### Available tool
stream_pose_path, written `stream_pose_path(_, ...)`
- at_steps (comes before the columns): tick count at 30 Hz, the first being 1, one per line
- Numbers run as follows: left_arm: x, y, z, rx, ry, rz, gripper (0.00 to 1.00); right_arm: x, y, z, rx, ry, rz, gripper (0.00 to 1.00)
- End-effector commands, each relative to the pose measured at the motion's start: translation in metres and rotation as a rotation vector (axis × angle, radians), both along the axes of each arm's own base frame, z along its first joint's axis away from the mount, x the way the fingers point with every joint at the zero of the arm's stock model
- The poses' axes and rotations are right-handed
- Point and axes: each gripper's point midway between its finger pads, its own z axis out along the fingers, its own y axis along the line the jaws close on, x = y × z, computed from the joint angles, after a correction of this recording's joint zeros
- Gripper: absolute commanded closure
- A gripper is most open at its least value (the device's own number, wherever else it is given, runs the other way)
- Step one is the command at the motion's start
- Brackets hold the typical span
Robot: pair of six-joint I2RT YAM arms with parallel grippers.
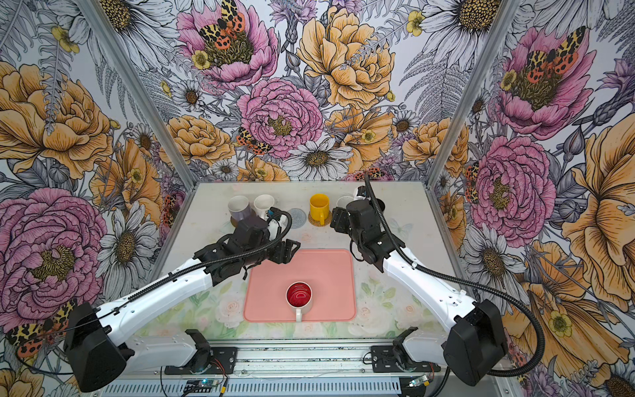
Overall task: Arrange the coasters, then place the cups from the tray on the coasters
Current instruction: 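Move the left gripper over the red-lined mug while the right gripper withdraws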
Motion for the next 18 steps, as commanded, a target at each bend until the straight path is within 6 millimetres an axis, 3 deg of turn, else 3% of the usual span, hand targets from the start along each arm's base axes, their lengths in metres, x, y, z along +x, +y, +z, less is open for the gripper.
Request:
stream_pose_path(1,-0.02,-0.007,-0.009,0.067,0.027,-0.065,0.19,0.002,-0.009,0.015,0.044,-0.06,-0.045,0.23)
stream_pose_path(7,-0.062,-0.014,-0.025,0.114,0.1,-0.138,0.16,-0.005,-0.02,0.009,0.033,-0.061,-0.073,0.22)
stream_pose_path(18,-0.124,0.008,-0.047,0.243,0.225,-0.143,0.14,-0.004,-0.026,-0.004,0.014,-0.039,-0.086,0.22)
